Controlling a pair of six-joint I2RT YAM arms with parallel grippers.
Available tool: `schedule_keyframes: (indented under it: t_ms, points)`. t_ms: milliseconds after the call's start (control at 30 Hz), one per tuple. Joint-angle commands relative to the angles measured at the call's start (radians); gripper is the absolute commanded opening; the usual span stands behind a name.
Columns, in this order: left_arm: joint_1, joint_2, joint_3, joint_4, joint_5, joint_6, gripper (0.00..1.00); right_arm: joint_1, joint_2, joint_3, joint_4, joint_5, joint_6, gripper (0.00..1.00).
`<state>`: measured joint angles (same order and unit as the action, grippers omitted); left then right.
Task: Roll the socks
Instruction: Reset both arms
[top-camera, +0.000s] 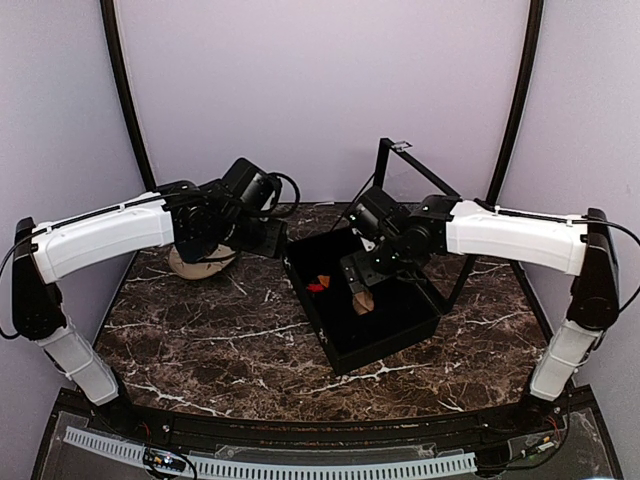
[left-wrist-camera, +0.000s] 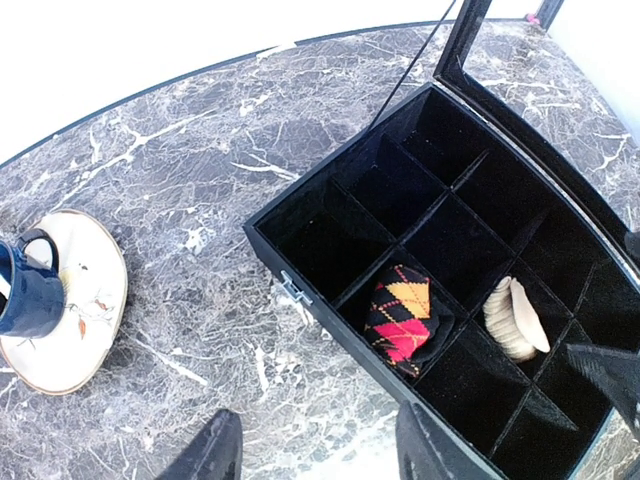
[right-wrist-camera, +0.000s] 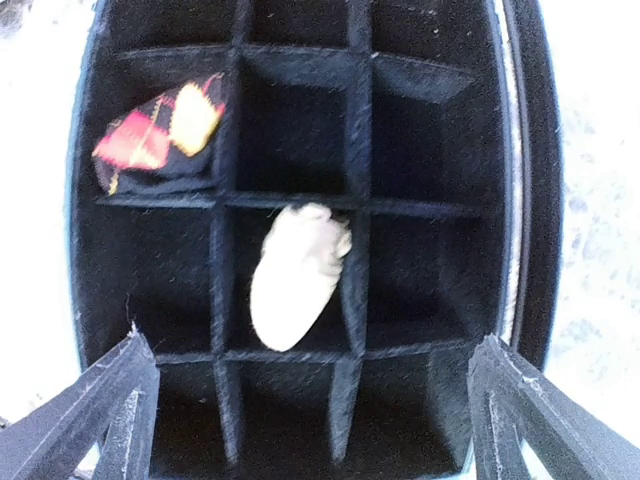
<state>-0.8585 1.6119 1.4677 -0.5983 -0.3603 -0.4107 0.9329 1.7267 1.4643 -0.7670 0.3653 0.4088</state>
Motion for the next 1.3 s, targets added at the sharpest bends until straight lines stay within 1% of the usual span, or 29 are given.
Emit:
schedule_keyframes:
  t_ms: [0, 300, 433, 500, 667, 767, 833, 967, 1067, 1133, 1267]
  points:
    - [0.003, -0.079, -0.051, 0.035, -0.010, 0.017, 0.55, 0.066, -0.050, -0.026, -0.029, 0.048, 0.092, 1.00]
    - [0.004, -0.147, -0.135, 0.084, -0.011, 0.019, 0.55, 0.204, -0.125, -0.027, -0.082, 0.158, 0.190, 1.00]
    - [0.004, -0.189, -0.180, 0.121, -0.030, 0.028, 0.55, 0.264, -0.218, -0.029, -0.078, 0.248, 0.213, 1.00]
    - [0.006, -0.213, -0.199, 0.144, -0.044, 0.035, 0.56, 0.275, -0.253, -0.027, -0.070, 0.284, 0.212, 1.00]
    - [0.011, -0.257, -0.217, 0.155, -0.081, 0.051, 0.65, 0.275, -0.312, 0.038, -0.055, 0.404, 0.128, 1.00]
    - [0.017, -0.274, -0.227, 0.153, -0.094, 0.042, 0.73, 0.272, -0.328, 0.087, -0.014, 0.523, 0.056, 1.00]
    - [0.021, -0.289, -0.237, 0.160, -0.095, 0.041, 0.76, 0.270, -0.338, 0.100, 0.044, 0.614, -0.007, 1.00]
    - [0.038, -0.314, -0.250, 0.183, -0.108, 0.060, 0.82, 0.220, -0.360, 0.104, 0.189, 0.726, -0.146, 1.00]
    - [0.068, -0.324, -0.239, 0.186, -0.116, 0.072, 0.84, 0.121, -0.363, 0.118, 0.265, 0.708, -0.213, 1.00]
    - [0.091, -0.330, -0.233, 0.189, -0.114, 0.086, 0.85, 0.045, -0.350, 0.138, 0.294, 0.682, -0.239, 1.00]
    - [0.138, -0.333, -0.223, 0.191, -0.114, 0.110, 0.87, -0.087, -0.310, 0.160, 0.382, 0.680, -0.322, 1.00]
